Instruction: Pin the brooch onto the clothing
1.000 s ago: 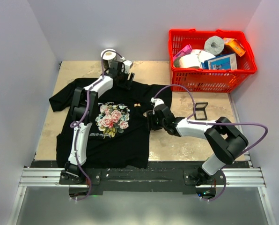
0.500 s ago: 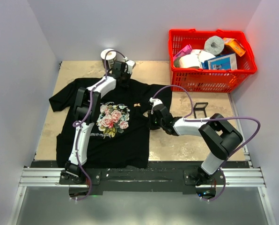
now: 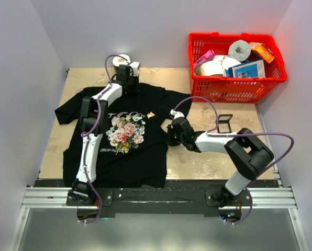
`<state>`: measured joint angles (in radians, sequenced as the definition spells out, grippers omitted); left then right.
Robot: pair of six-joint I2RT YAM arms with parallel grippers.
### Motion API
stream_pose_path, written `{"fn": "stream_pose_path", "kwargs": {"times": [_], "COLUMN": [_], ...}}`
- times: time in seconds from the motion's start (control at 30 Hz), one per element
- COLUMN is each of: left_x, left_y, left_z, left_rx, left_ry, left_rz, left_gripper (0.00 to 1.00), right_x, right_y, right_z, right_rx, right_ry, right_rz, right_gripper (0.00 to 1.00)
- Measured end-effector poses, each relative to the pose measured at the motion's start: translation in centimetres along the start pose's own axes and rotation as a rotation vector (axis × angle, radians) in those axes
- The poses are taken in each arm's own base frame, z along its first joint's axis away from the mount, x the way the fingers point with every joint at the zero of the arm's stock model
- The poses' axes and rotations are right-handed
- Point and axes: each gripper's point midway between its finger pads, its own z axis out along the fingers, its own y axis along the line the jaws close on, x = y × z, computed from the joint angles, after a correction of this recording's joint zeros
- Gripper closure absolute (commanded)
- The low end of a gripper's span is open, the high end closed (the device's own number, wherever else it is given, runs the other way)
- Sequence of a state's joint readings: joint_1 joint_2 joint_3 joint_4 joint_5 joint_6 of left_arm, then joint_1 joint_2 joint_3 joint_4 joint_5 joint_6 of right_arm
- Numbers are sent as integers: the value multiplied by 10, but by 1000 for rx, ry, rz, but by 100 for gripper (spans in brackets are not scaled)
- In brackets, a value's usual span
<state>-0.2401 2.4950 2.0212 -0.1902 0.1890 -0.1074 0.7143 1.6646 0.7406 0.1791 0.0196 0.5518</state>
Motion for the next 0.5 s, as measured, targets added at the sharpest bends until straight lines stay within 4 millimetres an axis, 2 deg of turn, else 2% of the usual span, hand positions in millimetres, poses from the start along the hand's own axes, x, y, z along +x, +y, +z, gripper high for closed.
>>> {"fn": "stream_pose_path", "kwargs": {"times": [0.17, 0.37, 0.43, 0.5], "left_x": [-7, -12, -13, -15], "left_y": [17, 24, 25, 24], "left_z": [3, 8, 9, 11], "left_rx": [3, 10, 12, 17], "left_ry": [-33, -65, -70, -76], "left_rz": [-52, -67, -72, -71], "left_gripper": [99, 98, 95, 84], "right_x": [8, 15, 17, 18], "right_y": [-7, -15, -17, -19], "right_z": [-10, -20, -22, -24], "right_rx": [27, 68, 78, 84], "right_ry": [11, 29, 32, 33], "right_rz": [36, 60, 67, 73], "right_gripper": [100, 100, 100, 100]}}
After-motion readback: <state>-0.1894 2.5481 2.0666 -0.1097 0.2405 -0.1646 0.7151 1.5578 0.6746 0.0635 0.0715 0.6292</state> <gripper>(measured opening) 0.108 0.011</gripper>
